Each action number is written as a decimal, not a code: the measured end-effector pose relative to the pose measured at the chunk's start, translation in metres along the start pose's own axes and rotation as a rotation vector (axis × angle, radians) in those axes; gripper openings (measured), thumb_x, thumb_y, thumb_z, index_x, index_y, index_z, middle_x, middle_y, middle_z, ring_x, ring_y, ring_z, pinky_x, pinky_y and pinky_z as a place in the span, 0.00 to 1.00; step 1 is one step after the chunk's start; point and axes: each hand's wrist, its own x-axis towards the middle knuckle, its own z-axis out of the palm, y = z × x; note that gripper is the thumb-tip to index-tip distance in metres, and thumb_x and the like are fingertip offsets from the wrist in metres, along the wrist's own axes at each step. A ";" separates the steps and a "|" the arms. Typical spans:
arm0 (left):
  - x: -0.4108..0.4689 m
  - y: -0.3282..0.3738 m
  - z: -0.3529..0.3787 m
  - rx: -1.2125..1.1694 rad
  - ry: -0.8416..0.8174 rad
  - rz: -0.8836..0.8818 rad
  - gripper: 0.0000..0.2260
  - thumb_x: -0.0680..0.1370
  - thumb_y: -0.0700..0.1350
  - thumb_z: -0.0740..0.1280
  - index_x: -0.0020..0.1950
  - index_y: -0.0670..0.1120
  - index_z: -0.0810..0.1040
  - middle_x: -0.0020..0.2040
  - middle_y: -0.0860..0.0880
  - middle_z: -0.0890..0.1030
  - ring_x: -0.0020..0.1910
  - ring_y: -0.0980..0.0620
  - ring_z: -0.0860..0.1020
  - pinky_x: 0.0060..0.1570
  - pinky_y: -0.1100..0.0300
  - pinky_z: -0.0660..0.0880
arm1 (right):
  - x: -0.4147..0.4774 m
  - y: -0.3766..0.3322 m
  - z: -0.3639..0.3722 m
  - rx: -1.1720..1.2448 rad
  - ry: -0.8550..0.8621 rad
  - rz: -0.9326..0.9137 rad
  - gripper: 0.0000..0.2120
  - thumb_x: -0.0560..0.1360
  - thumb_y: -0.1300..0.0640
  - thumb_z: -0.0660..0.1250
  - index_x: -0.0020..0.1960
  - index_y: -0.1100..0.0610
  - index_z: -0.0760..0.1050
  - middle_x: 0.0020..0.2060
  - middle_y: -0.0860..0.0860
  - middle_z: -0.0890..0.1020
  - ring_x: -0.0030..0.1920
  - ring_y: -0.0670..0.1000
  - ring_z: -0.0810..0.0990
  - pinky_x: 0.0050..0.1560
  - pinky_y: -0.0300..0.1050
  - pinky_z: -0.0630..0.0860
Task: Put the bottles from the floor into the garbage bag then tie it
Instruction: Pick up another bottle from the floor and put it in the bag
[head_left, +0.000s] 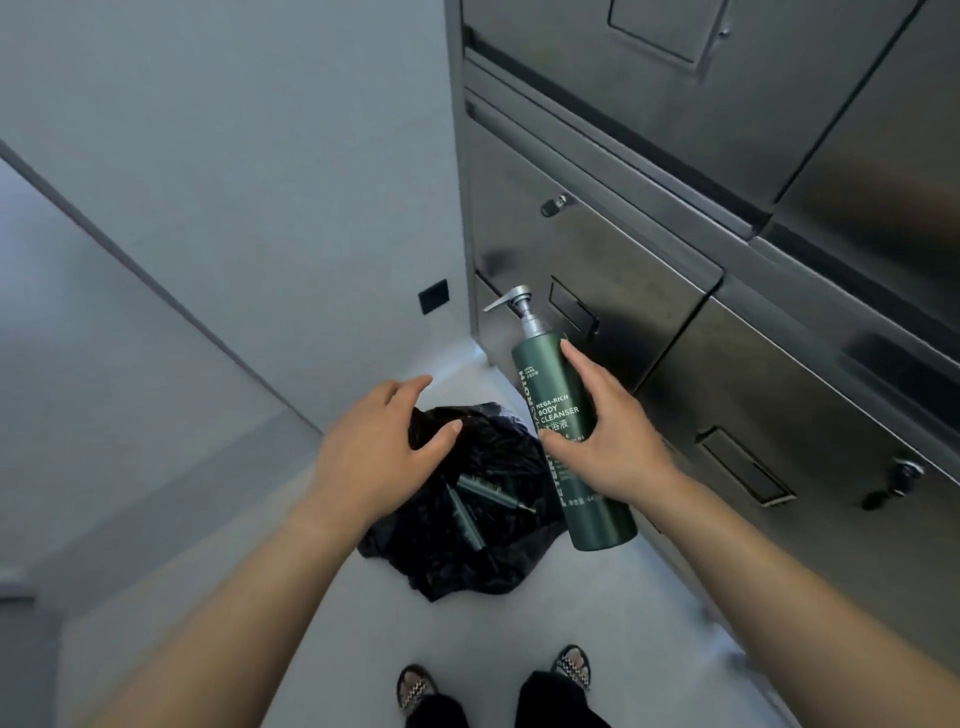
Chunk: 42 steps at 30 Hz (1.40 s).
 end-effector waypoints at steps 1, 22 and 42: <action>0.003 -0.006 0.006 0.012 -0.007 -0.021 0.29 0.74 0.65 0.56 0.72 0.53 0.64 0.67 0.50 0.72 0.64 0.48 0.72 0.57 0.54 0.70 | 0.007 0.005 0.005 0.001 -0.022 -0.005 0.43 0.66 0.52 0.72 0.73 0.39 0.51 0.69 0.41 0.64 0.56 0.29 0.66 0.51 0.22 0.62; 0.077 -0.146 0.312 0.046 -0.070 -0.241 0.28 0.74 0.65 0.57 0.71 0.54 0.66 0.66 0.49 0.73 0.61 0.46 0.74 0.49 0.53 0.72 | 0.105 0.276 0.223 0.041 -0.191 0.032 0.44 0.69 0.51 0.72 0.75 0.44 0.48 0.71 0.45 0.63 0.56 0.28 0.62 0.48 0.16 0.59; 0.137 -0.284 0.660 0.128 0.093 -0.117 0.29 0.74 0.65 0.58 0.71 0.53 0.65 0.65 0.48 0.73 0.61 0.45 0.74 0.51 0.49 0.77 | 0.159 0.578 0.466 0.033 -0.189 -0.193 0.44 0.67 0.52 0.74 0.75 0.46 0.52 0.70 0.46 0.63 0.63 0.40 0.64 0.58 0.32 0.60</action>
